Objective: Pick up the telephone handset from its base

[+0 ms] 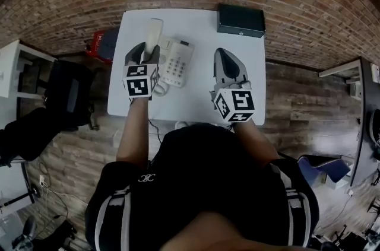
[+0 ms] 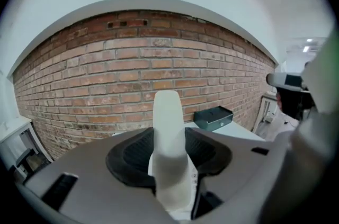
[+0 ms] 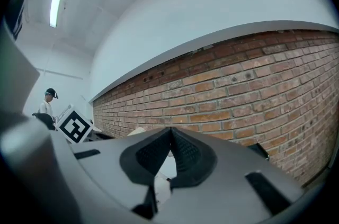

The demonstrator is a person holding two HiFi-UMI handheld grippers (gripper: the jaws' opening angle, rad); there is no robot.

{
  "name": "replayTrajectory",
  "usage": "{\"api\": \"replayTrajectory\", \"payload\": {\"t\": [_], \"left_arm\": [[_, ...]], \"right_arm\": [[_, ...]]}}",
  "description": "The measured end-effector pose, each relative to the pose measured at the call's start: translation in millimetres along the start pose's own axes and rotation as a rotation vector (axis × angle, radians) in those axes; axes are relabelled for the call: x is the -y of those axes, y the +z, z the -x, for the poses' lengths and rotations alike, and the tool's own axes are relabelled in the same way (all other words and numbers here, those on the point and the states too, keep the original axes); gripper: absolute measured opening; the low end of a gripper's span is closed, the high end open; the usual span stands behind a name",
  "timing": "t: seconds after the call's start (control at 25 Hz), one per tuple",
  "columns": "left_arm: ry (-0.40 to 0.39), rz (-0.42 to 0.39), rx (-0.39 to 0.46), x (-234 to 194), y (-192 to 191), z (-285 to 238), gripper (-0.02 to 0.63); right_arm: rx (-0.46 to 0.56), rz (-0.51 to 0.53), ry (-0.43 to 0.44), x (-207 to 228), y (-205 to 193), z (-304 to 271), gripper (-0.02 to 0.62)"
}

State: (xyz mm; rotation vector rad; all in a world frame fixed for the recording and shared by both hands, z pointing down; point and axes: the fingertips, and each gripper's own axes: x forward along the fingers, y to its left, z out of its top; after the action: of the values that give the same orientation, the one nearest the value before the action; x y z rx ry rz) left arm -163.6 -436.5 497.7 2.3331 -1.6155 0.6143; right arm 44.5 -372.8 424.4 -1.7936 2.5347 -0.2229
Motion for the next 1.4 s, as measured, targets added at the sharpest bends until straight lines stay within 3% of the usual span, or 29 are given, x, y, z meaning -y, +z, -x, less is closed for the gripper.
{"api": "replayTrajectory", "payload": {"t": [0.2, 0.52, 1.4], "left_arm": [[0.018, 0.002, 0.087, 13.0, 29.7, 33.4, 0.181], [-0.014, 0.083, 0.181, 46.8, 43.9, 67.0, 0.181], [-0.002, 0.067, 0.165, 58.5, 33.9, 63.1, 0.181]], "right_arm": [[0.075, -0.026, 0.02, -4.1, 12.6, -2.9, -0.003], [0.059, 0.016, 0.084, -29.1, 7.3, -13.2, -0.003], [0.028, 0.01, 0.111, -36.3, -1.3, -21.4, -0.002]]}}
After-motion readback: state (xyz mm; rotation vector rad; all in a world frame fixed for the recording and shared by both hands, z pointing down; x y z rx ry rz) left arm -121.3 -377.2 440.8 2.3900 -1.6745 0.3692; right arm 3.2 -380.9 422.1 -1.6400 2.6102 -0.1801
